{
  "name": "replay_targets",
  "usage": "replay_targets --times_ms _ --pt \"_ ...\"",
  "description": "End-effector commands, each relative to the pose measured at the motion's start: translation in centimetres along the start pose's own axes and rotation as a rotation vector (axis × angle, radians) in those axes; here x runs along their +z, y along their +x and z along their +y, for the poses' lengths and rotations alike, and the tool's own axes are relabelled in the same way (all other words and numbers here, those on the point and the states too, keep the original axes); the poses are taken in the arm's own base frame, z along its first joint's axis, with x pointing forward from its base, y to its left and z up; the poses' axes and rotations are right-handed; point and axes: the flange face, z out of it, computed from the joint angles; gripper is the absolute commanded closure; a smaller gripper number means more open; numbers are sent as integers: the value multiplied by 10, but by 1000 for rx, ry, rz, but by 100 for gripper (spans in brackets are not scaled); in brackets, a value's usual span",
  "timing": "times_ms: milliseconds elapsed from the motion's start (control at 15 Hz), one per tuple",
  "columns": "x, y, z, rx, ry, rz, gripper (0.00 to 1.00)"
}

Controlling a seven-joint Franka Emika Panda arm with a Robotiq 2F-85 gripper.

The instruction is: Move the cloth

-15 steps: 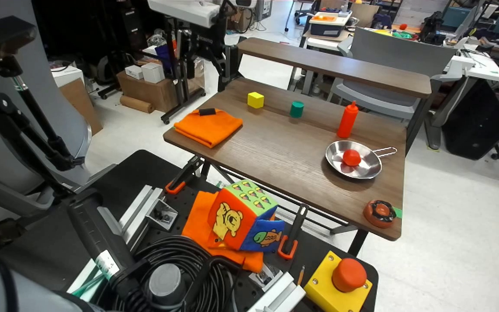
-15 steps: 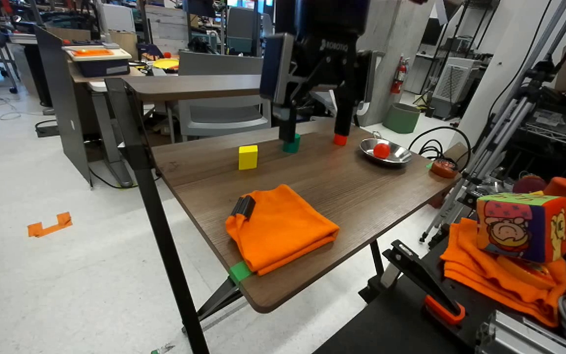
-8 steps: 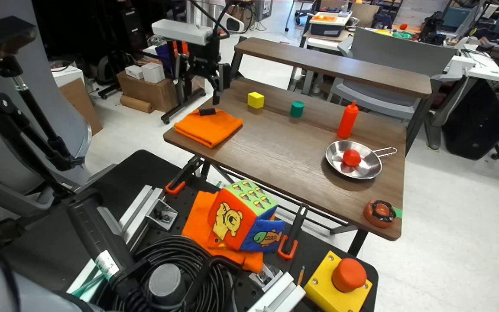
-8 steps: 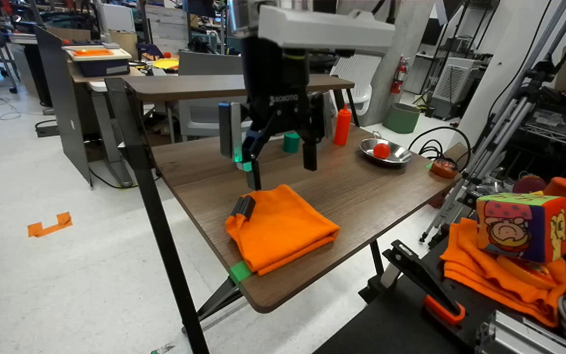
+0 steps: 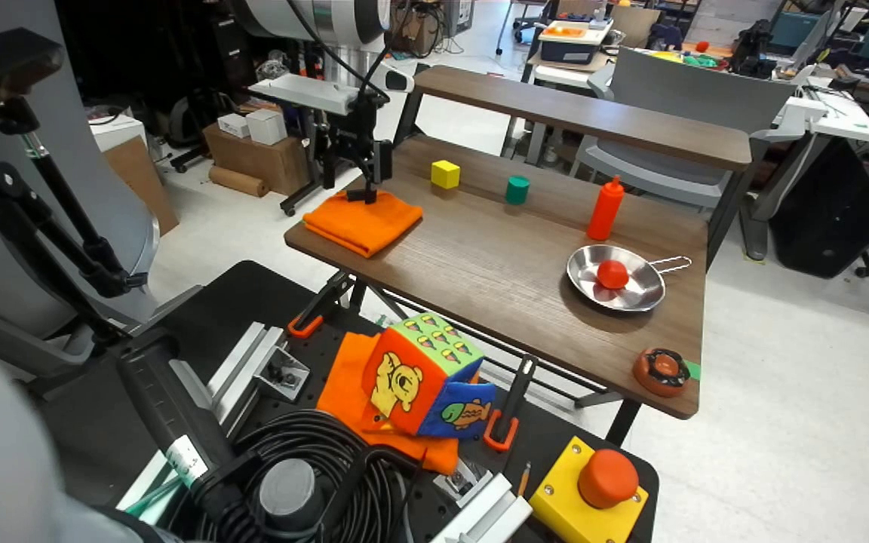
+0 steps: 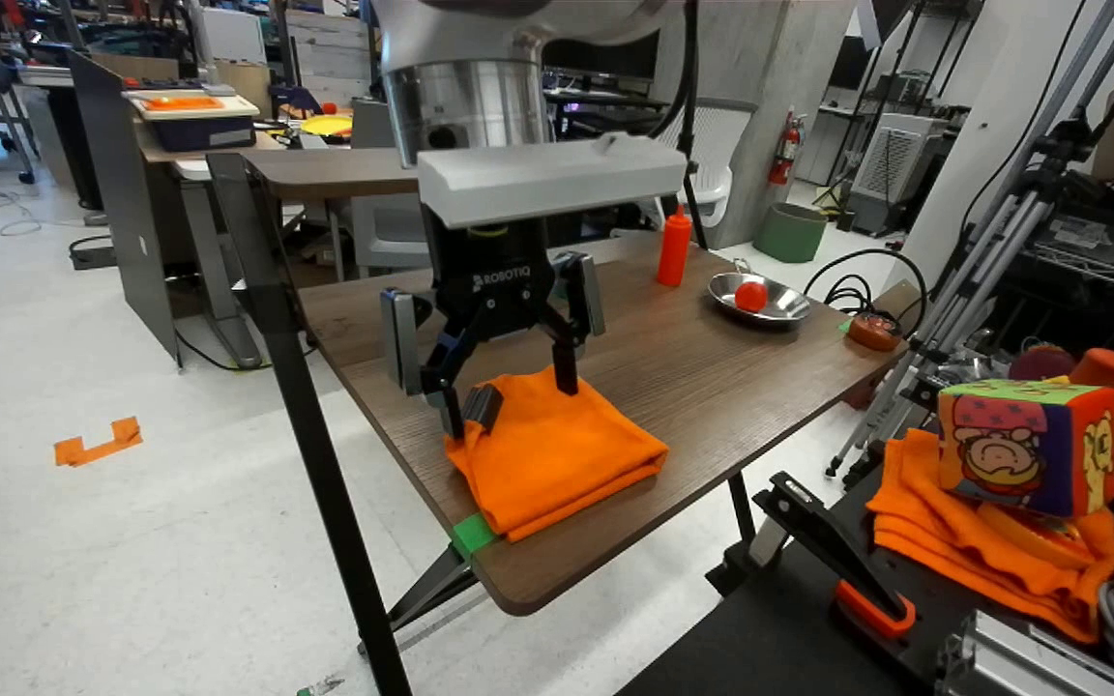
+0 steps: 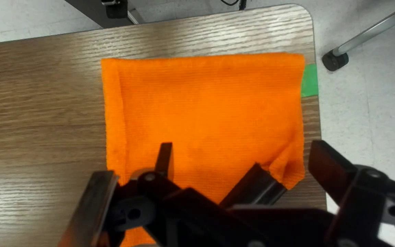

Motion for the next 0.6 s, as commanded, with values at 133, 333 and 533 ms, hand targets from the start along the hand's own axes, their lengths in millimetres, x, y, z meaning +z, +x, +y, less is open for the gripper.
replay_targets --times_ms 133,333,533 --pt "33 21 -1 60 -5 -29 0" --pt "60 38 11 112 -24 -59 0" --pt "80 59 43 210 -38 -74 0"
